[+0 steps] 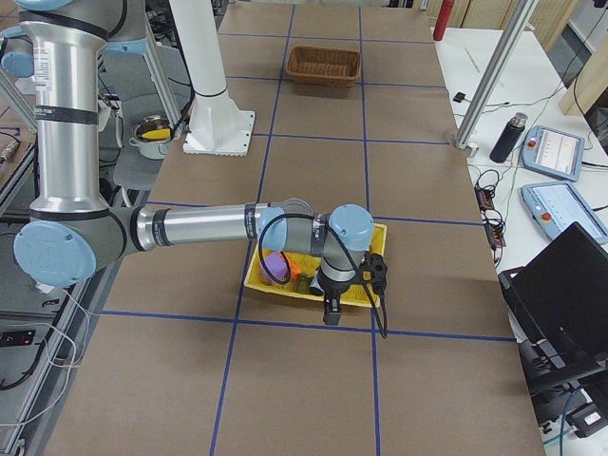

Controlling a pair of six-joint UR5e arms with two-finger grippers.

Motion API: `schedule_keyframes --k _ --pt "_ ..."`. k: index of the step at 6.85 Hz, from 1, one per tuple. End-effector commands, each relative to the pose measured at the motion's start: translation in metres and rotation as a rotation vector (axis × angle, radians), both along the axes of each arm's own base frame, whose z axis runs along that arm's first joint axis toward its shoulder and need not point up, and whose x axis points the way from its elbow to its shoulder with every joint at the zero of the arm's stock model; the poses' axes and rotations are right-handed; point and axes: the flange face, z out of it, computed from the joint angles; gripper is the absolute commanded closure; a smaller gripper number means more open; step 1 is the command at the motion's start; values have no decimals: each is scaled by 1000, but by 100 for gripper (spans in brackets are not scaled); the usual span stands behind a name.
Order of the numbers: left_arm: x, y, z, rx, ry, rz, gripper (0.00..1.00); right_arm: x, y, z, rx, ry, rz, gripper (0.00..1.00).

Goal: Move tape to another basket

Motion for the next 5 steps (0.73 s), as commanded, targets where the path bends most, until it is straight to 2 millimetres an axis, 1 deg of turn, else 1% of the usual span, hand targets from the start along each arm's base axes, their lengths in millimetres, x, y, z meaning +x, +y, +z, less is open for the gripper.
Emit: schedule_keyframes --k 1,4,5 --pt "0 1 2 -3 -3 2 2 0 0 0 -1 0 1 0" --pt "0 0 2 -7 -2 0 2 0 0 -2 1 0 2 0" --pt "0 1 2 -8 -1 0 2 0 0 -6 10 -3 2 0"
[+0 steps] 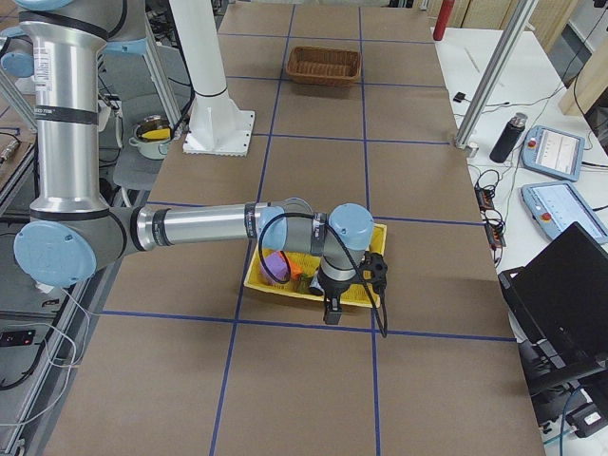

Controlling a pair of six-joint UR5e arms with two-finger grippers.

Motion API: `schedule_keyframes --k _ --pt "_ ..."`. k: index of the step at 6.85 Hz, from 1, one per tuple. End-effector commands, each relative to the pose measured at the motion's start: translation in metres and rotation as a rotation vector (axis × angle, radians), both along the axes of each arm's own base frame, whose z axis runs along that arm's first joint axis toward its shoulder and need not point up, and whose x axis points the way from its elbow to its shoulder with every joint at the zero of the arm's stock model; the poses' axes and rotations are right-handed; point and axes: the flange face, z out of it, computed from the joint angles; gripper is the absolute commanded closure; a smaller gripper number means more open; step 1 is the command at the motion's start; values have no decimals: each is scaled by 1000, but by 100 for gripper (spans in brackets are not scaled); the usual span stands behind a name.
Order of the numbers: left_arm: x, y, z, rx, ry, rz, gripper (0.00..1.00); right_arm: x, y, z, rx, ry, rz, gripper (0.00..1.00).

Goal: Move tape to another basket

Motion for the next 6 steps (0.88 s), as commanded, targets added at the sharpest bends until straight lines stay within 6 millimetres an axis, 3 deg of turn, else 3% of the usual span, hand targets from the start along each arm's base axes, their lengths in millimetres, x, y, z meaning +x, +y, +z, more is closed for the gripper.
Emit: schedule_keyframes --k 1,3,4,5,6 --pt "1 0 -4 6 8 0 2 0 0 -11 21 -6 1 0" --pt "1 -6 -9 16 11 -6 2 0 -2 -27 58 -5 -3 0" --pt "0 -8 -14 25 10 -8 2 -1 -19 -46 100 0 -8 0" --pt "0 -18 -23 48 9 -6 2 -2 -28 -52 104 1 -9 0" --pt "0 -22 -28 62 8 -2 2 -3 -25 -47 93 -12 -4 0"
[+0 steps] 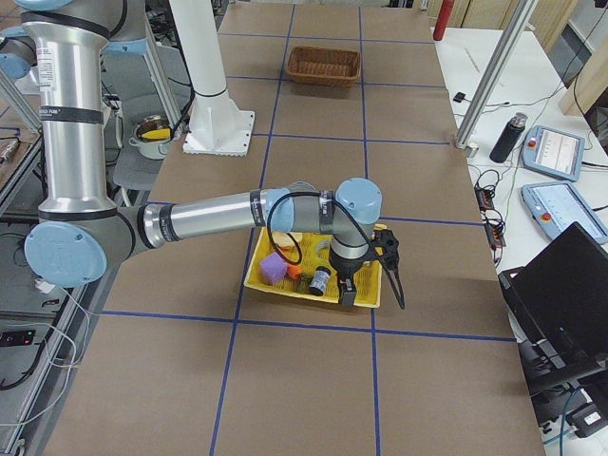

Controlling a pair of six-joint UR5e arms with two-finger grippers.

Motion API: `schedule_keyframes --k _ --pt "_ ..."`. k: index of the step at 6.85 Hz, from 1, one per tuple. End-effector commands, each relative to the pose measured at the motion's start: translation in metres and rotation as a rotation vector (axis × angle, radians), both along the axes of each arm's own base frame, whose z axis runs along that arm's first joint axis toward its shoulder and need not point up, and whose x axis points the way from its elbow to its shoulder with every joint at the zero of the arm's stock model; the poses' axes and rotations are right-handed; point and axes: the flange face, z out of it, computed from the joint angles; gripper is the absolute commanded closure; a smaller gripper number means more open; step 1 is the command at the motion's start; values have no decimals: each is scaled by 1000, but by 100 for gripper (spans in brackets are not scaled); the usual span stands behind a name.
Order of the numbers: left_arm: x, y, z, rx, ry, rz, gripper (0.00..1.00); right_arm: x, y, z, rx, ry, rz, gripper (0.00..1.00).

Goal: Move tape to another basket

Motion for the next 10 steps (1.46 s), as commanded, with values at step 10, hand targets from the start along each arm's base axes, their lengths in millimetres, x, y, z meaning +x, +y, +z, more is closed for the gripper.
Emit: schedule_keyframes --k 10 --pt "7 -16 -9 32 -1 16 2 -129 -27 -9 289 -73 -257 0"
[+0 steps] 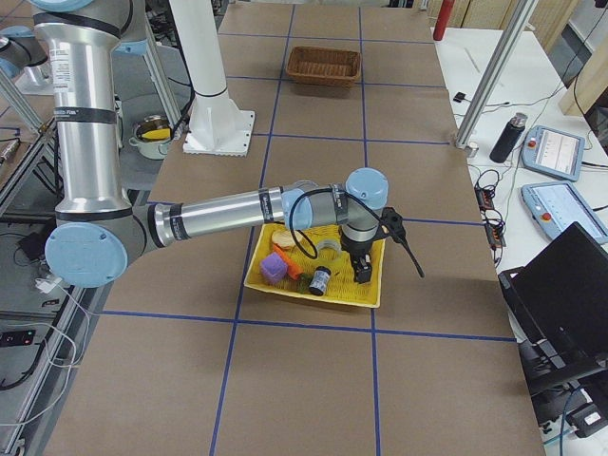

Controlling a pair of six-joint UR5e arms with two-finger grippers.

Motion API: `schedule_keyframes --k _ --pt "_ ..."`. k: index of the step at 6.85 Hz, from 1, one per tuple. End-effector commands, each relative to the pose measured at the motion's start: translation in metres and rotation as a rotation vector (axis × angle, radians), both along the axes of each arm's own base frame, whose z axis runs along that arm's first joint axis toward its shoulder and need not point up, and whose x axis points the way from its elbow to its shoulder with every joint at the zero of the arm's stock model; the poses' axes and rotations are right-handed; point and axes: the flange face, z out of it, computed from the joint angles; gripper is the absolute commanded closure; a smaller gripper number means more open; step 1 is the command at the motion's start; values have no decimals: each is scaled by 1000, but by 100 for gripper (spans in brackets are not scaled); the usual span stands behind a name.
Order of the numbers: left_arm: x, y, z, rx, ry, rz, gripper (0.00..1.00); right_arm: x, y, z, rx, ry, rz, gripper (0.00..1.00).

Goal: Move tape to another basket

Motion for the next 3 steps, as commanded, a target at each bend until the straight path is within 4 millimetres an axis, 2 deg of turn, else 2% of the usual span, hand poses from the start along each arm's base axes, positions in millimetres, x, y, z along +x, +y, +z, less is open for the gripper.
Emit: schedule_keyframes --k 1,2,3 --pt "0 1 1 -2 0 2 2 -68 0 12 117 -22 -127 0" --pt "0 0 3 -3 0 2 2 -87 2 24 129 -28 -163 0" --pt "0 0 6 -6 0 5 2 -109 4 27 154 -37 -203 0"
